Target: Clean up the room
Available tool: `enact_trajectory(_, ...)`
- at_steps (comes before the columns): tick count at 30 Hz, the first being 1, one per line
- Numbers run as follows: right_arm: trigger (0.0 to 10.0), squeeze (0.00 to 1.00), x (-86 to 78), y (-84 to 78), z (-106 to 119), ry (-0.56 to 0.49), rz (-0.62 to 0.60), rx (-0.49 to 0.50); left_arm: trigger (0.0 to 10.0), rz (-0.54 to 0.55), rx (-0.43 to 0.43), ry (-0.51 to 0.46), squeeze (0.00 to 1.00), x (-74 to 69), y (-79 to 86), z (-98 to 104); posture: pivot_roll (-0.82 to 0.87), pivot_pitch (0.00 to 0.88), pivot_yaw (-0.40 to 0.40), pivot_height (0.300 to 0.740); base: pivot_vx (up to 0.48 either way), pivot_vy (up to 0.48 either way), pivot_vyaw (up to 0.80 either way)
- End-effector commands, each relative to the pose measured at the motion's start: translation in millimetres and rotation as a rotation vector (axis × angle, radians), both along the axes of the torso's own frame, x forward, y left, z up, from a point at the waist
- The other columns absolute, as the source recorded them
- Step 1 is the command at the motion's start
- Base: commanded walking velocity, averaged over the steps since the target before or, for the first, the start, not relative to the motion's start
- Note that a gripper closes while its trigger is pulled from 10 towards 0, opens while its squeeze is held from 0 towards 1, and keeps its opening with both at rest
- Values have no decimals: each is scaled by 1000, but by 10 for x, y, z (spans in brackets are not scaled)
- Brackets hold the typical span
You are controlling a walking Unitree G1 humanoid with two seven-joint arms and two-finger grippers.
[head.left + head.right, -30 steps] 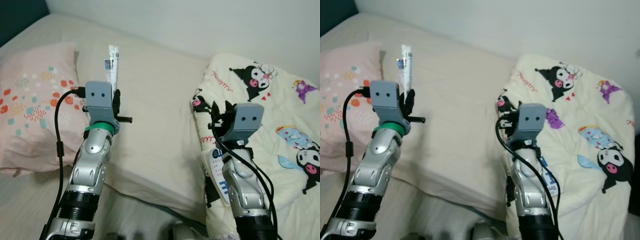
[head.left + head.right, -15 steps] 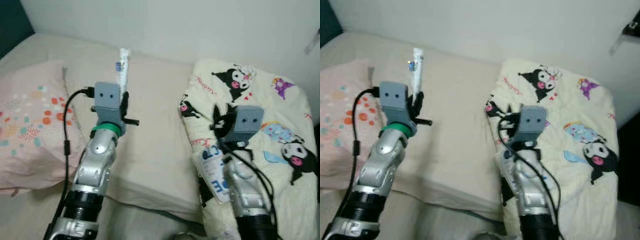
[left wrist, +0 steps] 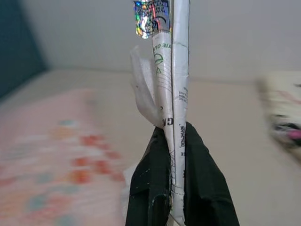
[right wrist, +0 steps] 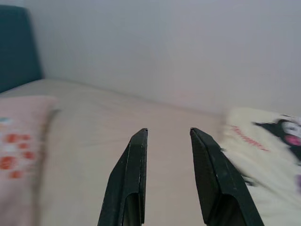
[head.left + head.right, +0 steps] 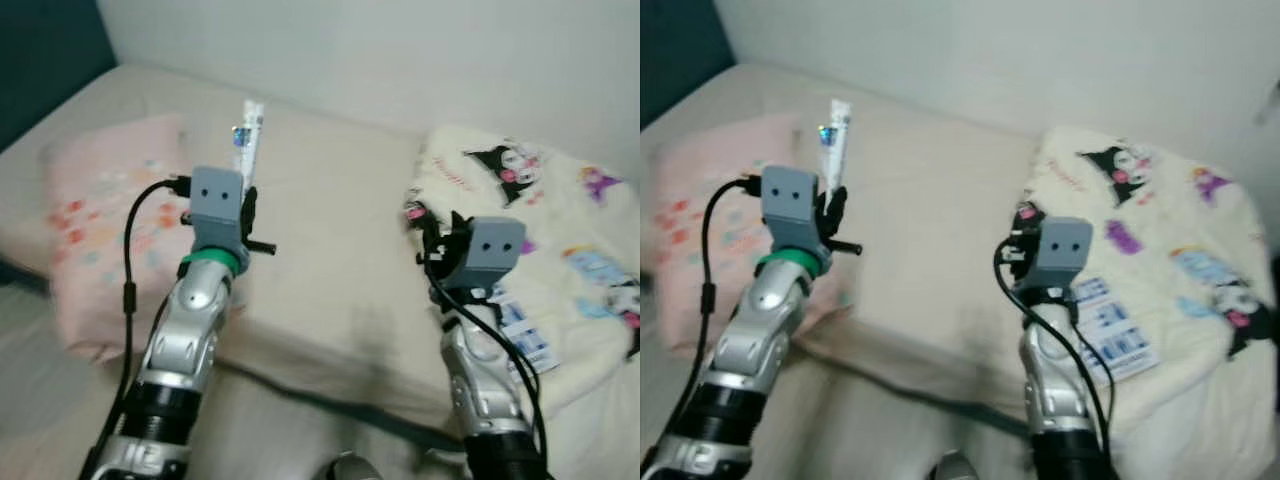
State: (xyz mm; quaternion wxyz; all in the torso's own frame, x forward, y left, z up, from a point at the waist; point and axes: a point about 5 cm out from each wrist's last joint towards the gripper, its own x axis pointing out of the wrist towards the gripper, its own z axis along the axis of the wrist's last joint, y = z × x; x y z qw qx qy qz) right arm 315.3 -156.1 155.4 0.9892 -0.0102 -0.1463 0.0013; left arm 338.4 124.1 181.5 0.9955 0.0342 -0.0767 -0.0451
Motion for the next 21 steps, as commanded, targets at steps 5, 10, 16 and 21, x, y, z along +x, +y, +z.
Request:
enact_trajectory(5,10000,0,-6,-13,-34,8,-8,12,10000,-30,18,-35,0,-25,-55,28,-107,35,36,711,0,-480,0)
enact_trajectory(10,10000,0,-2,-3,-35,8,-6,8,10000,-34,22,-37,0,-30,-63,28,-105,36,38,711,0,-480,0)
enact_trajectory(16,10000,0,10,8,-39,10,-9,2,10000,-54,9,-30,0,-42,-87,25,-103,37,42,711,0,-160,0)
enact_trajectory(21,10000,0,22,8,-76,37,-11,-28,10000,-47,0,-9,0,-31,-81,4,-103,37,44,711,0,0,471)
